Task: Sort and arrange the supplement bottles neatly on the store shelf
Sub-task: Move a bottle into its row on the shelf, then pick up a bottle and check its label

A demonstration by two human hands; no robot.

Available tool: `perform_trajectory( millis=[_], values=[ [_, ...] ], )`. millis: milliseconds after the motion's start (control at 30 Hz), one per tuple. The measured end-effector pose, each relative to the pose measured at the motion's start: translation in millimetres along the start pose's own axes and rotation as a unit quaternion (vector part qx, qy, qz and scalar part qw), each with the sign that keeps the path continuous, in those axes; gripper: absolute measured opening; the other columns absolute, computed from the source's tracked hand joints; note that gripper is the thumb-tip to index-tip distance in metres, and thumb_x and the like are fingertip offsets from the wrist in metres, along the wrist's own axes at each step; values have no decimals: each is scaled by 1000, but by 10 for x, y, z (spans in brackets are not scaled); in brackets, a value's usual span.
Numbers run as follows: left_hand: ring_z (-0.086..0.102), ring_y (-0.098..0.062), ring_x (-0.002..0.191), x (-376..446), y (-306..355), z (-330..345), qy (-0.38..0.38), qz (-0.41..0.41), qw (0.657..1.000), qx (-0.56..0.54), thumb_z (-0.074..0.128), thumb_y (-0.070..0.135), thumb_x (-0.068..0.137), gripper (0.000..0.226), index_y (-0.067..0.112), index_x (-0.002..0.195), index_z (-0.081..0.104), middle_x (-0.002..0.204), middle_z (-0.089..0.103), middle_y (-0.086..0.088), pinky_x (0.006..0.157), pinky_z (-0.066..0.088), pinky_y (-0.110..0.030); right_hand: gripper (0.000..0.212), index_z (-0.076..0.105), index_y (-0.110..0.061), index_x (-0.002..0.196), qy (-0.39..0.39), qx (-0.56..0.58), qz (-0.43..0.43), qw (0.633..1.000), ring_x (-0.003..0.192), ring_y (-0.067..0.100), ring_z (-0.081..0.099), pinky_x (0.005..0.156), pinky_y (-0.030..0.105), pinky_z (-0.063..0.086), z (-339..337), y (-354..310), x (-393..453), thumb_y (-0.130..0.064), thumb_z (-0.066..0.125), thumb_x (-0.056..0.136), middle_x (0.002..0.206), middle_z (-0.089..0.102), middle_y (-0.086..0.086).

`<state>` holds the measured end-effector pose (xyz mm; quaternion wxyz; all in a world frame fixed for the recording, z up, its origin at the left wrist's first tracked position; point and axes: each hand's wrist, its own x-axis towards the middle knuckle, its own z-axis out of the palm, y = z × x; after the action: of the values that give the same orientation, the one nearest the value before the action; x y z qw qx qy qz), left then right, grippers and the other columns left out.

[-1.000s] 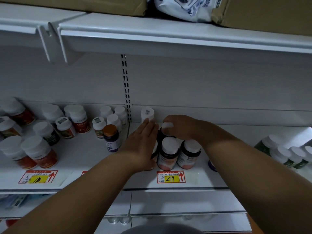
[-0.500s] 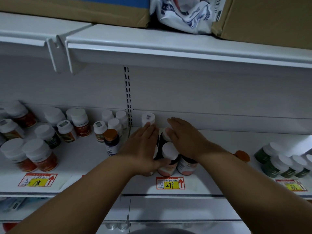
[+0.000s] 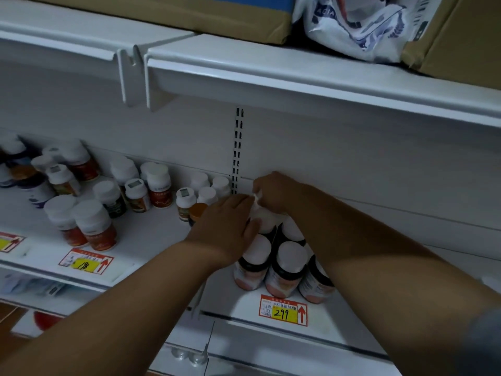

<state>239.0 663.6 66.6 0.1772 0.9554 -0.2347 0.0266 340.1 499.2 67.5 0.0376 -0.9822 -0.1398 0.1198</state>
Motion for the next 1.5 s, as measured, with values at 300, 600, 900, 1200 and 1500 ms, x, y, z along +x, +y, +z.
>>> perform_trajectory(
  millis=[300,600,900,1200,1500],
  values=[
    [27,-19,140,-65,-3,-7,-17,-11,1000,15,31,44,101,55,17,150,28,154,30,-1,107,20,-26,38,54,-13,123,41,7,-8,999,86,21,44,71,24,35,53,51,-38,-6,60,86,115,44,13],
    [33,-21,136,-103,-22,-3,-21,9,1000,-3,19,52,89,70,17,147,35,149,37,-2,107,26,-28,27,56,-5,112,45,42,-26,998,81,19,47,63,25,31,142,121,-71,-1,55,86,95,53,10],
    [28,-22,140,-123,-44,-36,32,11,999,-34,32,50,98,60,17,149,31,153,33,-4,108,18,-27,59,49,-20,132,217,220,50,950,105,15,48,84,24,37,-152,150,-528,-32,72,80,120,45,4],
    [38,-24,134,-442,165,-112,151,13,970,-191,26,70,86,85,10,145,38,143,46,-12,109,29,-32,30,67,-13,84,266,552,89,785,62,8,55,61,30,45,-317,-384,-1501,-43,65,85,72,61,-8],
    [43,-9,124,-742,693,-5,101,106,948,-283,23,72,88,81,15,144,39,137,49,-1,99,37,-31,46,53,-10,83,255,766,105,581,83,35,67,73,52,57,-155,-504,-2240,-38,84,64,95,64,25]
  ],
)
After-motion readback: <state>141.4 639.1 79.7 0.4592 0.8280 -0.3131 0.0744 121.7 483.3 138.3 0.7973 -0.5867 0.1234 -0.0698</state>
